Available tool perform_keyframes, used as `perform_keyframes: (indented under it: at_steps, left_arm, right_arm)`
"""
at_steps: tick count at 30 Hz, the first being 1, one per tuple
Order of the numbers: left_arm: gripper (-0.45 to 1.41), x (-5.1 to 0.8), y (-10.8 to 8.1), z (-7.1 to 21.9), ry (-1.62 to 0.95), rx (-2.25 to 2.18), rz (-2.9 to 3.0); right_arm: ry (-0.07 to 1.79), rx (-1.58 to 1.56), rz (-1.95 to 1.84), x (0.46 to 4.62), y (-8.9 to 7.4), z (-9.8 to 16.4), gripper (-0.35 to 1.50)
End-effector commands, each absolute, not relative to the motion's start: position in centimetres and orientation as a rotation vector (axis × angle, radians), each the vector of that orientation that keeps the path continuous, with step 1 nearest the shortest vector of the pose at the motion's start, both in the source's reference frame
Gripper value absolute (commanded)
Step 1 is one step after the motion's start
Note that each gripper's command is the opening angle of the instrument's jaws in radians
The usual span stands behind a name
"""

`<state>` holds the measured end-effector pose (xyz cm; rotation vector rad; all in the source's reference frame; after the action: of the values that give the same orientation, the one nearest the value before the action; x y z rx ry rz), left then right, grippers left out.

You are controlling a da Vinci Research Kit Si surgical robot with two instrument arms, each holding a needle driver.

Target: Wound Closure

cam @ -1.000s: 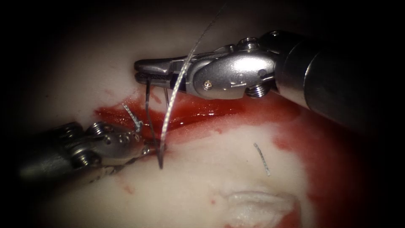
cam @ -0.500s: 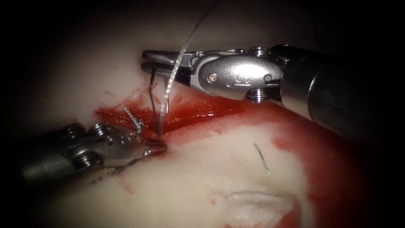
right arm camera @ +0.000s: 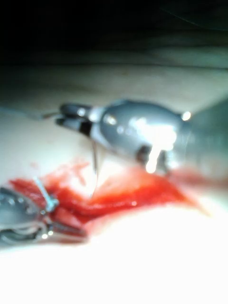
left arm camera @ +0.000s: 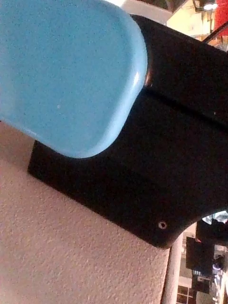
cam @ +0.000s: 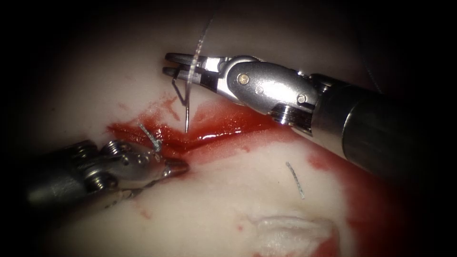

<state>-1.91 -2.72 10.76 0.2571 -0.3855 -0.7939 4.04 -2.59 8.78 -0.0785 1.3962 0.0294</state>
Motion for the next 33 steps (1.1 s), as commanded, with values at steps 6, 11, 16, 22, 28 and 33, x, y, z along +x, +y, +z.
perform_keyframes:
  at_steps: [6, 11, 16, 22, 28, 33]
  left_arm:
    - [-0.45, -1.96, -2.61, 10.74, -0.391, 0.254, -0.793]
    - [-0.45, -1.95, -2.61, 10.74, -0.391, 0.254, -0.793]
    - [-0.45, -1.95, -2.61, 10.74, -0.388, 0.254, -0.793]
    - [-0.45, -1.93, -2.60, 10.74, -0.374, 0.255, -0.778]
    - [-0.45, -1.92, -2.60, 10.74, -0.372, 0.256, -0.776]
    - [-0.45, -1.91, -2.60, 10.74, -0.372, 0.256, -0.775]
  right_arm:
    - [1.401, -0.060, 0.003, 4.11, -2.52, 8.78, -0.35]
    - [1.403, -0.029, 0.034, 4.11, -2.52, 8.78, -0.35]
    - [1.403, 0.020, 0.096, 4.09, -2.48, 8.80, -0.35]
    - [1.404, 0.111, 0.195, 4.07, -2.47, 8.80, -0.35]
    - [1.384, 0.324, 0.262, 4.06, -2.45, 8.82, -0.35]
    - [1.324, 0.456, 0.383, 4.06, -2.50, 8.83, -0.35]
